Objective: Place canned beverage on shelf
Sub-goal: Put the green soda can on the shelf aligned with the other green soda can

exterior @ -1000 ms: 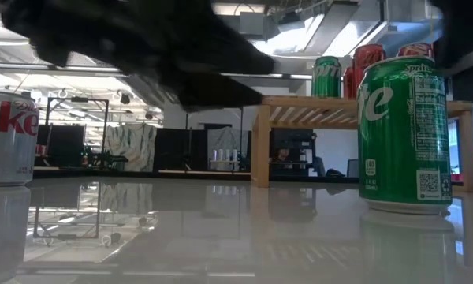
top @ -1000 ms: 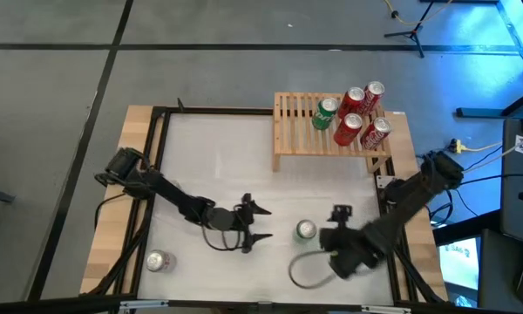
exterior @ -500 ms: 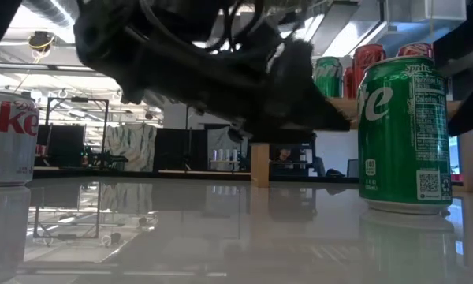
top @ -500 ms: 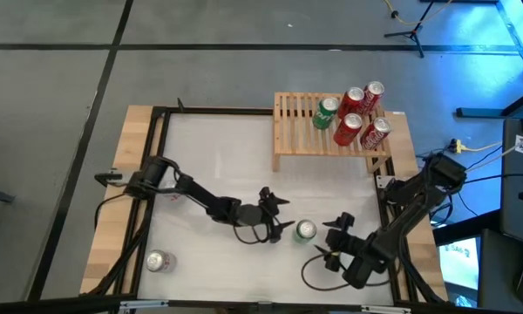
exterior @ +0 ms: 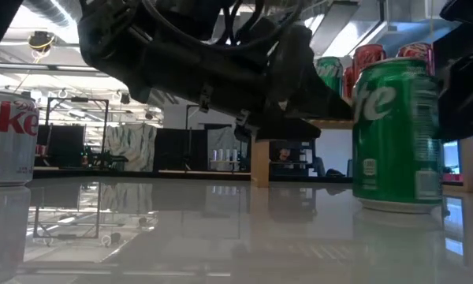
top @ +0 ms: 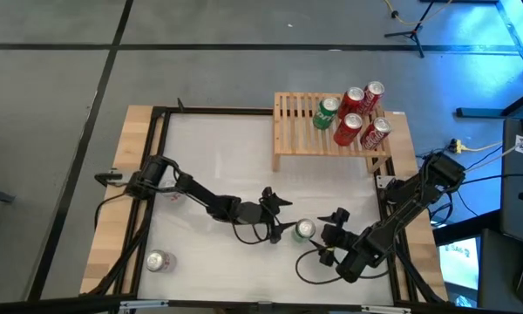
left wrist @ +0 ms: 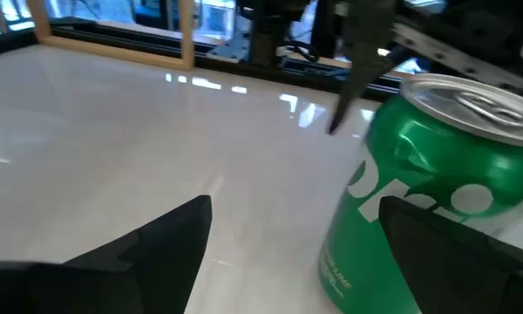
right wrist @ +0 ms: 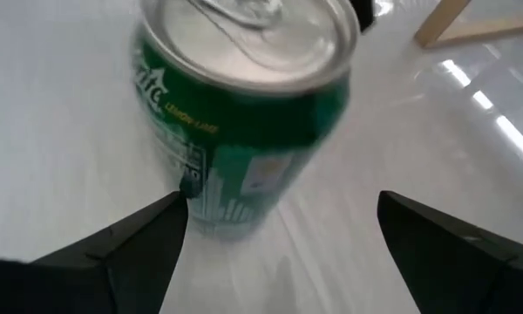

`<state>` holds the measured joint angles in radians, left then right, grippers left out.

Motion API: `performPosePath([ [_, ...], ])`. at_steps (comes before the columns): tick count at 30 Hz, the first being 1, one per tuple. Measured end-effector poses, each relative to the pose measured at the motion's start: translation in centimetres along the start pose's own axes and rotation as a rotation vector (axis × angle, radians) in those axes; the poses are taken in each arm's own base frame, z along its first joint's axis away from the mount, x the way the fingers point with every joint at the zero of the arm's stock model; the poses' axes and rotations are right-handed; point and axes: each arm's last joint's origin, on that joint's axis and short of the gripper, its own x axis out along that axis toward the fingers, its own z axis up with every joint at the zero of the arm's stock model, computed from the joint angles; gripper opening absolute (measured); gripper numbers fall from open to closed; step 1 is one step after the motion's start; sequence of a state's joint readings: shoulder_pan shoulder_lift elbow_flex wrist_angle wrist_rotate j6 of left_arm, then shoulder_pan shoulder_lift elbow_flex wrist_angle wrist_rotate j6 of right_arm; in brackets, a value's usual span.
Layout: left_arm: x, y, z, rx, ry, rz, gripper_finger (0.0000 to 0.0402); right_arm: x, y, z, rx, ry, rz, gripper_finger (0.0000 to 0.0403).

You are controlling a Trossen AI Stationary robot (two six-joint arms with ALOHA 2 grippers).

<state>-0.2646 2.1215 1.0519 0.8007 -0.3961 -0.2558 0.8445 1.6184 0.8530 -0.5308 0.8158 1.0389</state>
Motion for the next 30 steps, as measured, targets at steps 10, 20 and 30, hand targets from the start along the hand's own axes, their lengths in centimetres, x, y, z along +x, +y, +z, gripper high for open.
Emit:
performPosePath([
  [10,-0.8,-1.9,-0.6,0.015,0.032,-0.076,0.0334,0.0,-0.8,-0.4,-0.027,0.038,-0.061,0.0367],
  [20,-1.3,-2.5,-1.1,0.05,0.071,-0.071,0.0334,-0.7,-1.4,-0.3,0.002,0.16,-0.087,0.0367],
  [30,-1.7,-1.6,0.3,0.072,0.042,0.137,0.0334,-1.7,1.5,1.1,-0.075,0.017,0.127,0.0367],
])
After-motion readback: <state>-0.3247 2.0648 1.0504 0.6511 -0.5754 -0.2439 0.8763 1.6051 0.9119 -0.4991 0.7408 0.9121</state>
